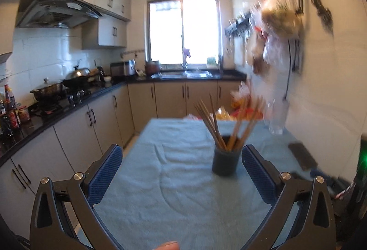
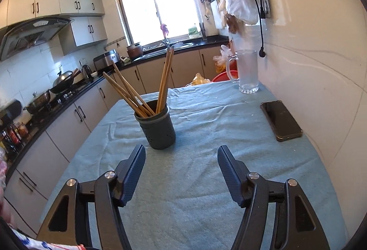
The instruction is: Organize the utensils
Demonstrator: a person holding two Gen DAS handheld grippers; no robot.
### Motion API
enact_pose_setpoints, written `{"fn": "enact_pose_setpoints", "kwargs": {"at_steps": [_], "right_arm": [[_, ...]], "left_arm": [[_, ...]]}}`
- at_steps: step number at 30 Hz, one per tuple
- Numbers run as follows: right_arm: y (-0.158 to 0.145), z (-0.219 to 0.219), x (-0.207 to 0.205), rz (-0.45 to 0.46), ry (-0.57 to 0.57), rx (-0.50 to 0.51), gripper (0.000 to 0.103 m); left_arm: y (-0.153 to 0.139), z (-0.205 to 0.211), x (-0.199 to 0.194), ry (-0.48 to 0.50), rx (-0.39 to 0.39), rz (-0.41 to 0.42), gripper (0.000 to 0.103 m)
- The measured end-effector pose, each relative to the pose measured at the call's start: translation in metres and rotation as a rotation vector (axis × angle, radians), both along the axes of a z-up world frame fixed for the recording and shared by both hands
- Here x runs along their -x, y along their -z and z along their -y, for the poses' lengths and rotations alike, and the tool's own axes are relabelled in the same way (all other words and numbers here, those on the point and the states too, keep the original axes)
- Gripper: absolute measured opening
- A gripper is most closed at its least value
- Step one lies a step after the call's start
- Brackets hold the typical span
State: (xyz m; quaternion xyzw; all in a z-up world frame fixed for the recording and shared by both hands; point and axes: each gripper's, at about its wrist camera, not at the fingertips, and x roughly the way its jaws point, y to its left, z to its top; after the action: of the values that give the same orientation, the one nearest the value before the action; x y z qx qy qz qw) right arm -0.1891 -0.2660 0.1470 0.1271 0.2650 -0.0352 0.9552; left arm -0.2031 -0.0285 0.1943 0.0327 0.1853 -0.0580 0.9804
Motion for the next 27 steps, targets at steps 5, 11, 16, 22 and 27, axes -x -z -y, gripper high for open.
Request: {"fn": "enact_pose_setpoints", "kwargs": {"at_steps": [5, 11, 16, 22, 27], "right_arm": [[0.010, -0.007, 0.007, 0.003, 0.031, 0.074, 0.071], [0.020, 0.000, 0.008, -0.005, 0.083, 0.088, 0.072], [0.022, -0.002, 0.008, 0.001, 0.116, 0.129, 0.072], [0.022, -0.011, 0.009, 0.010, 0.130, 0.220, 0.076], [0.024, -0.015, 0.011, 0.011, 0.132, 0.249, 0.078]], "left_arm": [[0.036, 0.010, -0.008, 0.006, 0.022, -0.124, 0.103], [0.063, 0.010, -0.018, -0.001, 0.039, -0.214, 0.103], [0.076, 0.013, -0.021, -0.010, 0.013, -0.230, 0.103], [0.096, 0.021, -0.022, 0.033, 0.008, -0.299, 0.103], [0.098, 0.023, -0.023, 0.045, 0.006, -0.310, 0.103]]}}
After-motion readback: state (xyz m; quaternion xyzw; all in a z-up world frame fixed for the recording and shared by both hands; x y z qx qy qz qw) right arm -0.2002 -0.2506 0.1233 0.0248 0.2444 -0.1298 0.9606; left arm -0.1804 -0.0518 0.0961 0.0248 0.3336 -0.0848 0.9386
